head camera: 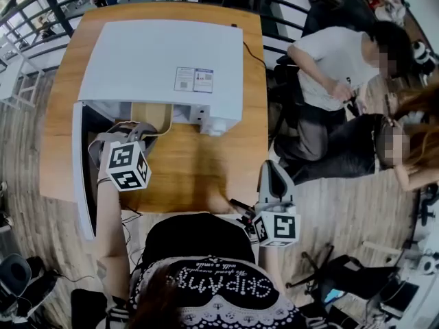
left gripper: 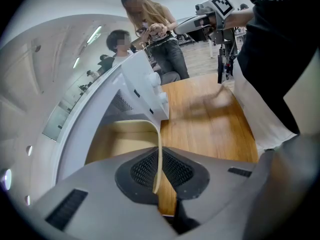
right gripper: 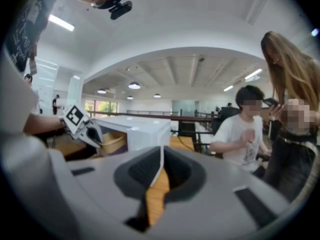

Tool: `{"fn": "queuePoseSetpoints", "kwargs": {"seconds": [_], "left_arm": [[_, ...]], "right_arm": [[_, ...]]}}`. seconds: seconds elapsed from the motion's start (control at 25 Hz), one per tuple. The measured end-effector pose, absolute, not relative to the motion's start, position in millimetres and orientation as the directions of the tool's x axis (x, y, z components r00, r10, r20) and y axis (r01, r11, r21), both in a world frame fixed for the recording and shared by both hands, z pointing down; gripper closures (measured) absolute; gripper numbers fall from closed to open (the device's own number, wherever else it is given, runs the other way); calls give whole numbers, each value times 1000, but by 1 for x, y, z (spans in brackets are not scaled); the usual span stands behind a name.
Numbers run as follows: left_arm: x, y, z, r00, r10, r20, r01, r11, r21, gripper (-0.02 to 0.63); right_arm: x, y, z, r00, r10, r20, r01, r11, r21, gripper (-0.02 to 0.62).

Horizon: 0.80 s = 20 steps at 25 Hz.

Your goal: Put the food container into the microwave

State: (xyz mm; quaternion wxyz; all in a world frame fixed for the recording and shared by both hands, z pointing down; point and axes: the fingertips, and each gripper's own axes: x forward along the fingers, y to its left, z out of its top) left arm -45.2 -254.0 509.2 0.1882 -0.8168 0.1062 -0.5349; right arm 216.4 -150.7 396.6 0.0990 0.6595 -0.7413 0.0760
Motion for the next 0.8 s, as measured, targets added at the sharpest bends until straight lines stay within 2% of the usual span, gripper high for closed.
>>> {"fn": "queuePoseSetpoints", "kwargs": {"seconds": [0.8], "left_arm": [[-47,-310,547,418,-381,825,-25,-912,-409,562]], "right_arm": [[206,-189,415,-130,-938,322,-990,140,6,555]]}}
